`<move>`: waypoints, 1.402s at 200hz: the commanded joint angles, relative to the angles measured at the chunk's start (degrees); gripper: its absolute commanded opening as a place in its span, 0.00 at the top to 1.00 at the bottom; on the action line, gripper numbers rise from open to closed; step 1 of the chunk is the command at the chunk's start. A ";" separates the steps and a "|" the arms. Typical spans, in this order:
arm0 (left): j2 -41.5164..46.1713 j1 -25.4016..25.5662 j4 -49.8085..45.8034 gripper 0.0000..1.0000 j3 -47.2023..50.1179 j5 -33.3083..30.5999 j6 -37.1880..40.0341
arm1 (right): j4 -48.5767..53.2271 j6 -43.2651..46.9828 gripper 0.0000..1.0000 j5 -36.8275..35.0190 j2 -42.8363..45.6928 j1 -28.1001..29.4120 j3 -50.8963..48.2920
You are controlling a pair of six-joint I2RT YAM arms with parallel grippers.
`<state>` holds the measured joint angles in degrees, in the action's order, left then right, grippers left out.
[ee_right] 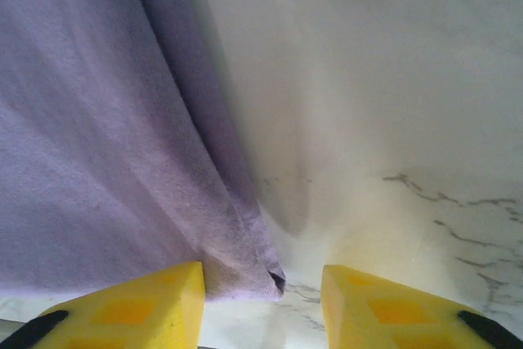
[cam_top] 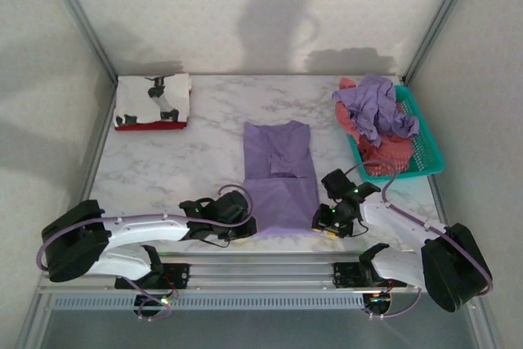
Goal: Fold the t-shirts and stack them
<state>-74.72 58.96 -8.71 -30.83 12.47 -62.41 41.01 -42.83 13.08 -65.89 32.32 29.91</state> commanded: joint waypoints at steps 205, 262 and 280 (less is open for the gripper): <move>3.59 4.75 -6.99 1.00 1.96 -3.74 -4.68 | 5.00 -10.00 1.00 4.07 15.62 6.08 -8.84; 8.12 3.16 -12.97 1.00 -5.16 -5.12 -1.97 | 13.70 -8.85 1.00 -1.17 18.80 6.53 3.52; 7.29 0.17 -15.90 1.00 -10.26 -5.58 1.71 | 16.27 -6.56 1.00 -4.81 15.78 5.83 9.63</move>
<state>-67.59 62.37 -18.76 -34.37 9.37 -65.10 51.83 -51.64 13.91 -47.68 38.50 32.16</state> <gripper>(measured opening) 0.035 0.057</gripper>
